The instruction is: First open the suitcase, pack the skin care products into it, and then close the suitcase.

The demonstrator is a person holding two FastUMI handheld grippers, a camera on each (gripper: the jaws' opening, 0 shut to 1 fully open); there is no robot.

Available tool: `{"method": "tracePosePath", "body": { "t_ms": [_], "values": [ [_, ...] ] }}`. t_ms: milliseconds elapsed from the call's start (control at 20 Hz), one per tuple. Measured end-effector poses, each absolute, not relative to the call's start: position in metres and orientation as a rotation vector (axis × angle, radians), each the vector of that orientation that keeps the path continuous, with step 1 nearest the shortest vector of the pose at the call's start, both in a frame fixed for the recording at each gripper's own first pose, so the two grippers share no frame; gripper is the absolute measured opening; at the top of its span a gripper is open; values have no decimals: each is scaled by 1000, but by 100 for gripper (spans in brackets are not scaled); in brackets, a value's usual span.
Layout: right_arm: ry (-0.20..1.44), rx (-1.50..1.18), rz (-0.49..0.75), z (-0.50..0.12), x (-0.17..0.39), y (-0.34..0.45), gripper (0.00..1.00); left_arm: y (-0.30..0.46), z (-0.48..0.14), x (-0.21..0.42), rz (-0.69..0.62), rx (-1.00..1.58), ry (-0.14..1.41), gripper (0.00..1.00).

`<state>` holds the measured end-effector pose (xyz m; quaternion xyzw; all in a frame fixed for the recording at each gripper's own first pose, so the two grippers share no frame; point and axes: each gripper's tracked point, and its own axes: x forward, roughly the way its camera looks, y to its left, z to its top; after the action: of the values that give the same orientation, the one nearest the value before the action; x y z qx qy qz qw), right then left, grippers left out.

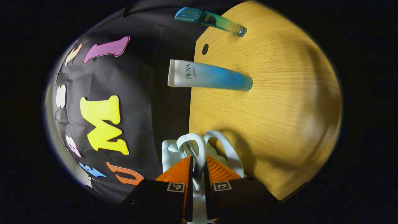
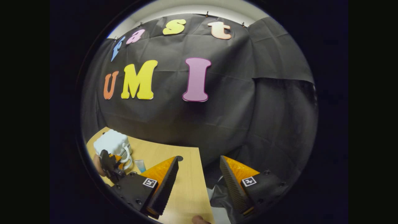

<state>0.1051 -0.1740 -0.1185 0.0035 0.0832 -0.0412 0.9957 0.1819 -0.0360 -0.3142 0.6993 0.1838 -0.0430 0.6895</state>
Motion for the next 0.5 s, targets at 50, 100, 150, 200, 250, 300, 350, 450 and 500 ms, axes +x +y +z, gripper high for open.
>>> {"method": "tracePosePath", "body": {
  "t_ms": [50, 100, 150, 200, 250, 300, 350, 450, 500],
  "values": [
    [164, 5, -84, -117, 102, -171, 80, -37, -312, 180, -100, 1551, 411, 15],
    [158, 3, -88, -114, 99, -168, 80, -38, -310, 181, -110, 1527, 407, 13],
    [152, -1, -98, -109, 96, -162, 79, -38, -307, 180, -112, 1493, 407, 8],
    [152, -5, -110, -106, 93, -158, 80, -36, -302, 179, -115, 1469, 400, 6],
    [151, -12, -127, -103, 91, -153, 80, -33, -293, 179, -104, 1437, 395, 4],
    [147, -11, -141, -96, 88, -147, 80, -28, -283, 174, -96, 1390, 391, 3],
    [138, -5, -152, -87, 84, -139, 80, -24, -272, 171, -95, 1328, 390, 3],
    [115, 6, -174, -70, 78, -124, 80, -21, -245, 167, -98, 1221, 362, 3],
    [107, 9, -185, -63, 77, -115, 80, -16, -228, 165, -93, 1176, 338, 3]
  ]
}}
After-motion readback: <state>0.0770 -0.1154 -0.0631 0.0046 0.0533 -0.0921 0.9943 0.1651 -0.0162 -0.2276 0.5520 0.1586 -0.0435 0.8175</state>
